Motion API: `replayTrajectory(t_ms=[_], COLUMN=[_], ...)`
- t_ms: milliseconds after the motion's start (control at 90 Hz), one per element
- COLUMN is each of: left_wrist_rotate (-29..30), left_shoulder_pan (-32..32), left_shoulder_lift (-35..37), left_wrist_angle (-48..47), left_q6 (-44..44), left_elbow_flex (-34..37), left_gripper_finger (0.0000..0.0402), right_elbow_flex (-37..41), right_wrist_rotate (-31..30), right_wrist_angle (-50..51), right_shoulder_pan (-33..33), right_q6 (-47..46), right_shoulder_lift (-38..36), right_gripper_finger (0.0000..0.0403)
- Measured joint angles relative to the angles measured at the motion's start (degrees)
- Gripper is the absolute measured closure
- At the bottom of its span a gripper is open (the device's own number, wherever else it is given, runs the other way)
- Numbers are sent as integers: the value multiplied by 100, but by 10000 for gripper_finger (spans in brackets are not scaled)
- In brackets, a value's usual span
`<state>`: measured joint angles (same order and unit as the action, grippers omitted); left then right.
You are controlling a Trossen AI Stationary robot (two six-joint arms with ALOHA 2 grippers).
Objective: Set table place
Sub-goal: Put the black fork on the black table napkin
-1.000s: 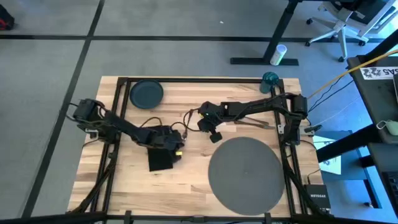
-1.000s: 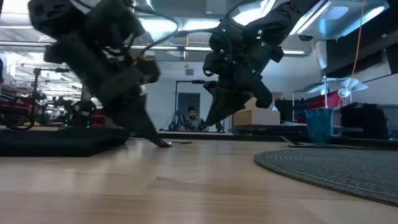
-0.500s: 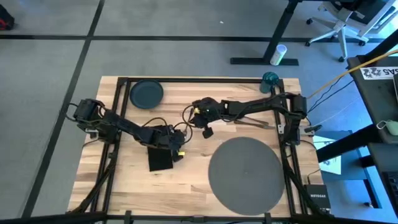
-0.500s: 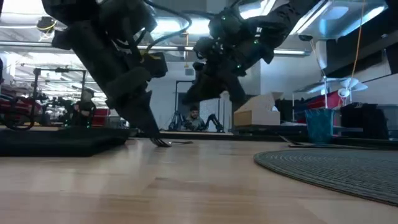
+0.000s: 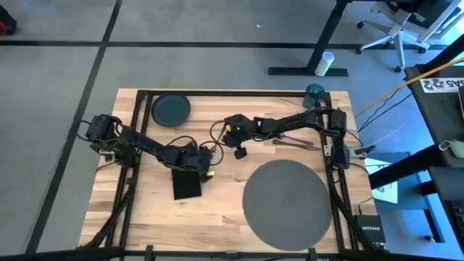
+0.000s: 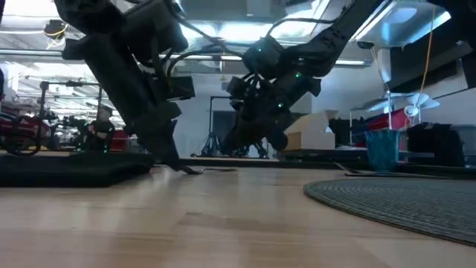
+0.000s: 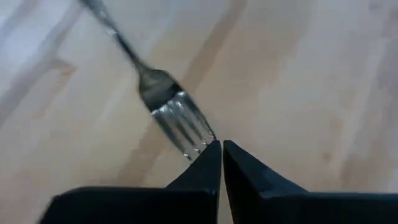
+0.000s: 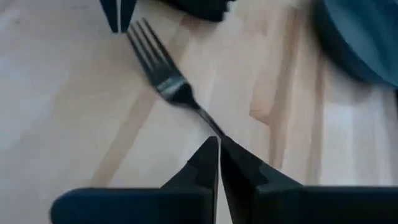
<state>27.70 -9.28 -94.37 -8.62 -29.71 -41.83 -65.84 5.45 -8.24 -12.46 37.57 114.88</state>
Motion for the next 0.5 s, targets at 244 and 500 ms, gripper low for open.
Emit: replayTrajectory(t_ms=[244,500], left_wrist_rotate=[7,4], left_shoulder_pan=[-112,-230], left_shoulder_lift=[2,5], left_wrist_angle=[209,169], left_q6=[10,7], left_elbow_flex=[-2,-2], left_gripper_finger=[402,402], right_elbow_flex=[-305,-894], right_wrist_rotate=[-5,-479], right_wrist_angle=[-365,485], right_shoulder_pan=[-159,-158], right_q6=[-468,-478], right_shoulder_lift=[519,898], right_gripper_finger=[400,400])
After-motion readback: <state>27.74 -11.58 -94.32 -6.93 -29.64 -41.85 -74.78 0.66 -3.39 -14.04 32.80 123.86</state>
